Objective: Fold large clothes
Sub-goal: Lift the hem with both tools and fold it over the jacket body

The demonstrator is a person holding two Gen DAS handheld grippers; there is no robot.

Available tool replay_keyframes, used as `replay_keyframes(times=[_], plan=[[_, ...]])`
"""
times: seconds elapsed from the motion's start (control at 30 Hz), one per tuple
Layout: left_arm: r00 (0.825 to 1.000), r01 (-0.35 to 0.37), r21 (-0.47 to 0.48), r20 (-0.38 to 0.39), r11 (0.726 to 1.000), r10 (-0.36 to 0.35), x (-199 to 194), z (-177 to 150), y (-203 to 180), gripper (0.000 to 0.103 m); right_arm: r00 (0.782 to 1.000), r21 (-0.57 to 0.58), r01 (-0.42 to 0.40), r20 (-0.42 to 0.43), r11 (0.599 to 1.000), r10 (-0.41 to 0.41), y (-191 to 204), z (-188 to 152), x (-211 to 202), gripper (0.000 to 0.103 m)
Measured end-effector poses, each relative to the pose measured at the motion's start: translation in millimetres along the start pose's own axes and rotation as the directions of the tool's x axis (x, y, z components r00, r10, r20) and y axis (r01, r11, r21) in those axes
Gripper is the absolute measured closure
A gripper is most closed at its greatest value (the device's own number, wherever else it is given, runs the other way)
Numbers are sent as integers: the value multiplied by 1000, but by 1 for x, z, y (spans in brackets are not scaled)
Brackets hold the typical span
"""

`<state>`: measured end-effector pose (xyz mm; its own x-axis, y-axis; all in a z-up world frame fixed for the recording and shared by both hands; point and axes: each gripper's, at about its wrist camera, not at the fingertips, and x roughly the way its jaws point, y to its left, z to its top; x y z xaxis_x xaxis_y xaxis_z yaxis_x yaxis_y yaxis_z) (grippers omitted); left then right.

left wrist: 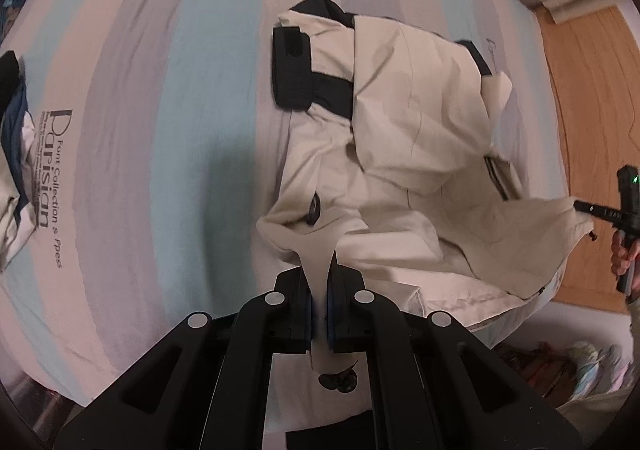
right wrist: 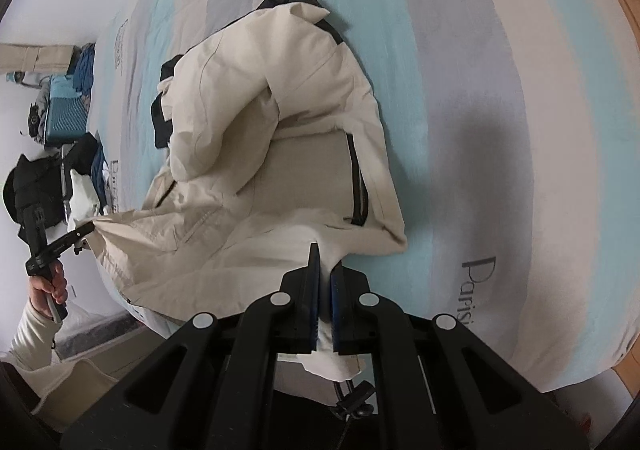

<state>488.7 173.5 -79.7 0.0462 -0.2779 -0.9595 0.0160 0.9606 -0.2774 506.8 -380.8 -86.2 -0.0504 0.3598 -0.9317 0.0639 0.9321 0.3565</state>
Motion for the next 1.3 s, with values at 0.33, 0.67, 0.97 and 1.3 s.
replay_keyframes(times=[0.33, 0.67, 0.97, 1.3], plan=[[1000, 13, -50, 19, 999, -12, 1, 69, 13, 100, 1000, 2, -2, 29, 1000, 2, 3, 70, -8, 100], [999, 18, -65, 30, 998, -16, 23, 144, 29, 100, 998, -15, 12, 60, 1000, -11, 20, 164, 9, 100], [999, 36, -59, 38, 998, -34, 39, 208, 30, 100, 997, -15, 25, 74, 1000, -24, 32, 222, 33, 100], [999, 22, -54, 47, 998, -19, 62, 263, 30, 100, 992, 46, 14, 122, 999, -19, 19, 265, 47, 100]])
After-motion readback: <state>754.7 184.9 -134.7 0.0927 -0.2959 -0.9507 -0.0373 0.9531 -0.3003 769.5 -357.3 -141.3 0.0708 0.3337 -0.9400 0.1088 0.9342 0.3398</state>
